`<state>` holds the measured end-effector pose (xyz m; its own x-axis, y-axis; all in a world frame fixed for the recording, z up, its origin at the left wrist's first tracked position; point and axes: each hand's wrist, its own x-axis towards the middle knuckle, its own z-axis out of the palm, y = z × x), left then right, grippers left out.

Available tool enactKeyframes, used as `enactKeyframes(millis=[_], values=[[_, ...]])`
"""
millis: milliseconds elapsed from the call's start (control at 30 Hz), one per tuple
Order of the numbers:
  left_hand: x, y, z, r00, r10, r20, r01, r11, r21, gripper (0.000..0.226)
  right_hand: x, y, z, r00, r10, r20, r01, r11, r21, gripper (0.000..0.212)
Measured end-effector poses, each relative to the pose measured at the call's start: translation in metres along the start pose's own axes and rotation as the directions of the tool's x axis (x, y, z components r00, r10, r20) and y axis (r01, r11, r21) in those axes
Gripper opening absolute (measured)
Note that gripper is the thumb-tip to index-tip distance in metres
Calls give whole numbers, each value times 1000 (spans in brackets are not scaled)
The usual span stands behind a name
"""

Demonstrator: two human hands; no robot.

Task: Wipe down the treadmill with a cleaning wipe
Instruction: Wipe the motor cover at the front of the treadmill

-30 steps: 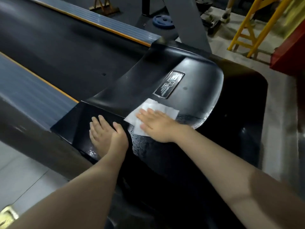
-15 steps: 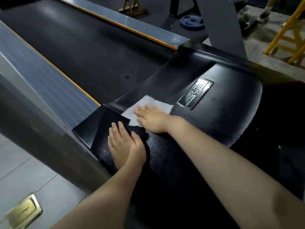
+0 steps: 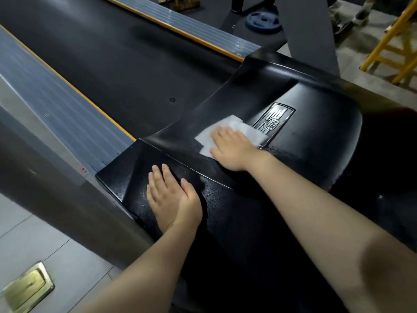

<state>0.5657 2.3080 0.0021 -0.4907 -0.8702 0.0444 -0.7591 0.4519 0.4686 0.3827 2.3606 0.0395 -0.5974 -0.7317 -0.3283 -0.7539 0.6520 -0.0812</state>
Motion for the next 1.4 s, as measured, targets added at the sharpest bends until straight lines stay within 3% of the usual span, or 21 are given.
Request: enactKeyframes(millis=[133,267,567,800,900,1167,1300,1400], values=[[2,-2,4,1000,3,-21,-3,1000,9,69,84,-50,-9,998,-22,60,21,1000,22,63],[0,-1,2,1000,5,-23,-5,1000,-2,70,100,-57,-11,998,-16,60,13,998,58,63],[1,-1,-1,1000,-6,17,6,1000,-1,59,-37,65,-1,967,248,-50,-246,968,42,63],[1,-1,1,1000,-1,7,1,1000,-10,60,-120,76,13,932,361,-20,-359,932,52,63],[0,-2,1,1000,2,11,-2,1000,4,63,-96,71,7,953,301,-23,-299,953,48,65],[2,-2,3,1000,12,-15,-12,1000,9,69,72,17,-16,988,144,-54,-144,990,4,63],[1,-1,2,1000,11,-8,-11,1000,11,71,91,-16,-13,1000,-17,-4,17,999,-38,62],[3,-3,1,1000,13,-15,-13,1000,-7,72,65,6,-15,999,12,-39,-13,1000,-23,63]])
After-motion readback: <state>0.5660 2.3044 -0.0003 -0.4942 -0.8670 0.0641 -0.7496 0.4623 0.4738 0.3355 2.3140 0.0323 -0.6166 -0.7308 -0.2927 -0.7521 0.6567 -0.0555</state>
